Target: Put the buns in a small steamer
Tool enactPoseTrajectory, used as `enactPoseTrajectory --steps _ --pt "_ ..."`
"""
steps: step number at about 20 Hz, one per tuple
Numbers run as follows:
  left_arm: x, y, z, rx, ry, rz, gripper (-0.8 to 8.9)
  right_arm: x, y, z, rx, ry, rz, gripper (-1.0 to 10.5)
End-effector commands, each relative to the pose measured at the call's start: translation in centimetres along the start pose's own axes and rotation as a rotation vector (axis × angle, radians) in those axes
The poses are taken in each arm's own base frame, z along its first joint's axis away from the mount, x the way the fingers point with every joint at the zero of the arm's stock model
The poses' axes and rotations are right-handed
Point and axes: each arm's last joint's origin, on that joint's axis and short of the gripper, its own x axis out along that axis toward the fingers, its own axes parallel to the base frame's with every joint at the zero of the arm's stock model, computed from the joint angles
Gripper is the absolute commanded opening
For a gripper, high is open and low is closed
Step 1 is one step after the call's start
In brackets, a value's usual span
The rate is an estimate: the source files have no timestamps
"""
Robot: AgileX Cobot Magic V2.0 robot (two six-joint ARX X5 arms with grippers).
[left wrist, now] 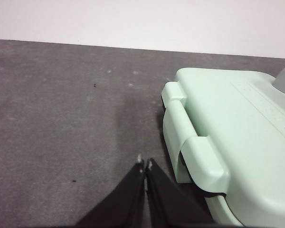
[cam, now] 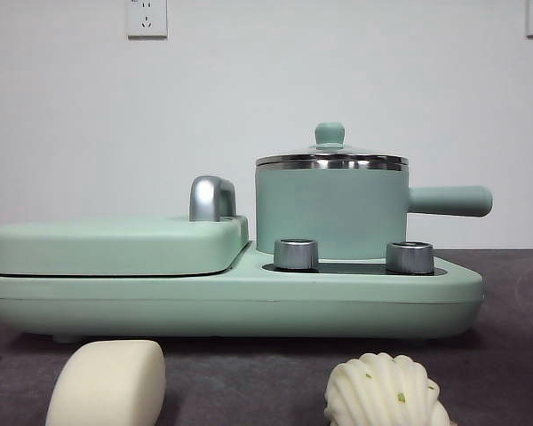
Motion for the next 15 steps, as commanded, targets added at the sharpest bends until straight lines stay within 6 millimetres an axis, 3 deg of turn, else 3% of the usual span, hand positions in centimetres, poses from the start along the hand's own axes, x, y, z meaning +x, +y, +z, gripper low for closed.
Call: enactPoseTrajectory --steps 1,6,11,15 --pt "0.2 0.0 -0.4 -0.002 -0.006 0.001 0.07 0.0 0.0 0.0 -0.003 -0.007 -0.001 0.2" --pt "0.2 0.0 -0.3 -0.025 -0.019 -0.001 0.07 0.0 0.0 0.0 0.003 -0.006 0.000 0.2" --pt "0.2 0.0 -0.1 -0.300 -0.031 -0.007 0.07 0.0 0.1 0.0 0.156 -0.010 0.038 0.2" --pt "0.1 -0.1 0.8 -0.509 -0.115 -0.041 0.07 0.0 0.1 0.1 0.376 -0.011 0.046 0.2"
